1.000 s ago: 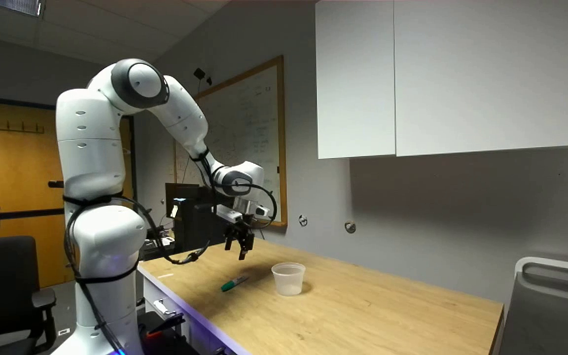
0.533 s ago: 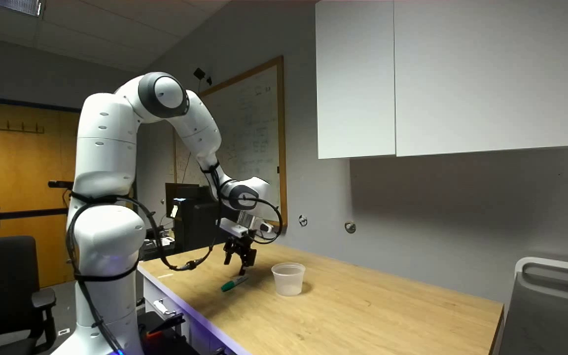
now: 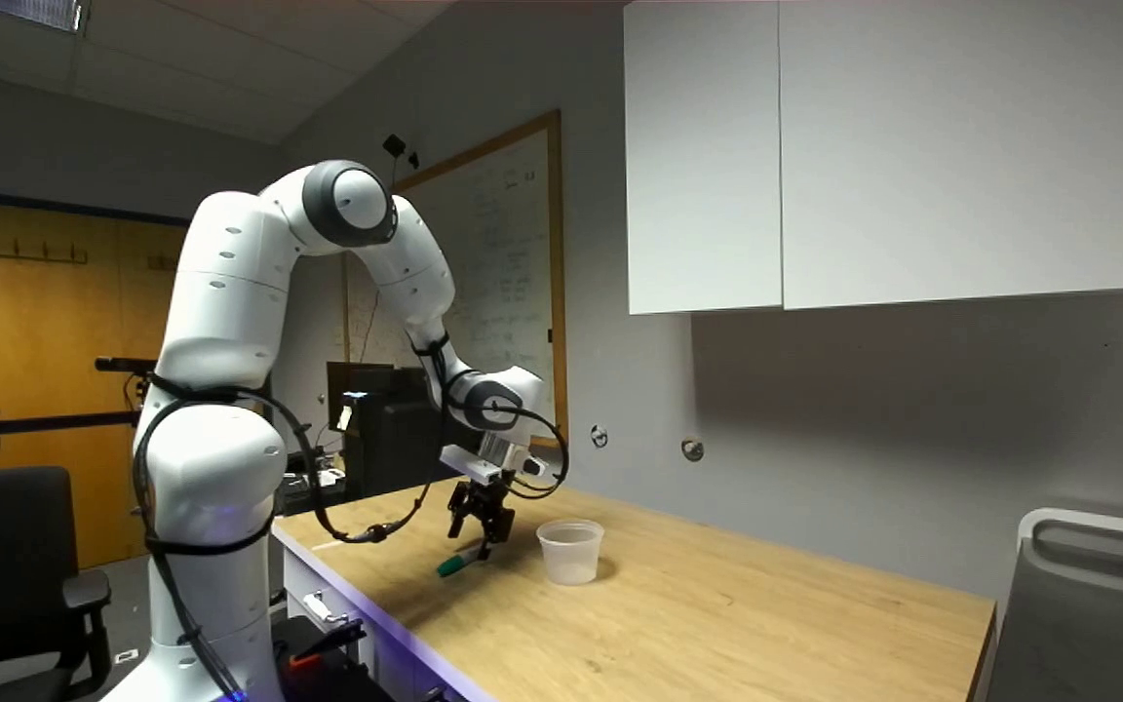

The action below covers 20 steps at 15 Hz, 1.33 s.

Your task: Put the marker in the clear bowl

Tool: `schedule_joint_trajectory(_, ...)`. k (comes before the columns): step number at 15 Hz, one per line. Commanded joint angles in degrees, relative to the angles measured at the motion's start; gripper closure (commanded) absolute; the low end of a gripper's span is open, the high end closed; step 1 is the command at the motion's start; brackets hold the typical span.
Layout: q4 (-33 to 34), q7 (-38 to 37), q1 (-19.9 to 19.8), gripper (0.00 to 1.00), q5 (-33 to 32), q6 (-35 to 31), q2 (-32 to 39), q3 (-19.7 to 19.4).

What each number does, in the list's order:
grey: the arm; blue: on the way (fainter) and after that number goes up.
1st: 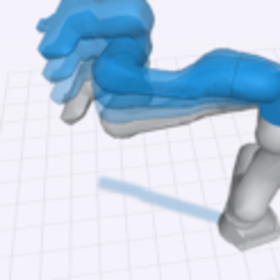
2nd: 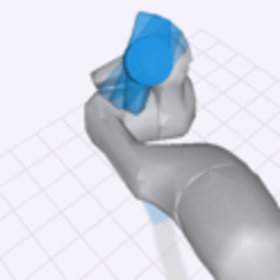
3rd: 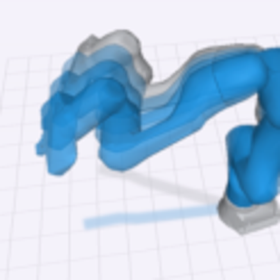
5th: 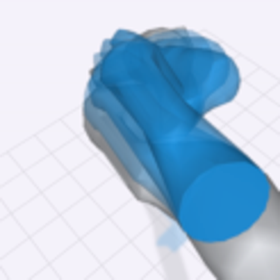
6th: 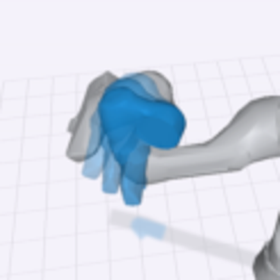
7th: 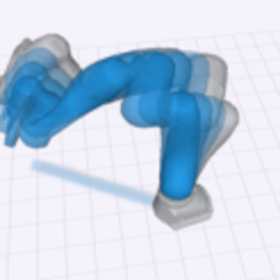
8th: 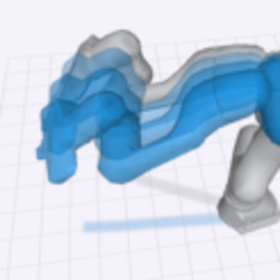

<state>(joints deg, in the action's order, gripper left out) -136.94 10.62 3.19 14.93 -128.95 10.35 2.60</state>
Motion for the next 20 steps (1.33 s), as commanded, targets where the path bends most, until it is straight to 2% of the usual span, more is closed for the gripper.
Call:
schedule_joint_trajectory(1,2.7,0.8,-1.0,0.33,-0.5,1.5,1.6,0.6)
schedule_joint_trajectory(9,3.8,0.6,-1.3,0.95,-0.5,2.1,1.3,0.6)
schedule_joint_trajectory(10,3.9,0.6,-1.4,0.99,-0.5,2.1,1.3,0.6)
schedule_joint_trajectory(12,4.3,0.6,-1.5,0.94,-0.5,2.6,1.1,0.5)
schedule_joint_trajectory(14,4.6,0.5,-1.6,0.96,-0.5,2.6,1.0,0.5)
schedule_joint_trajectory(15,4.7,0.4,-1.7,1.00,-0.1,2.5,1.1,0.5)
schedule_joint_trajectory(18,4.5,0.2,-1.6,1.00,0.2,2.2,0.5,0.6)
schedule_joint_trajectory(19,4.6,0.0,-1.5,0.74,-0.2,2.5,0.4,0.6)
schedule_joint_trajectory(20,4.8,-0.2,-1.4,0.74,-0.3,2.7,0.4,0.6)
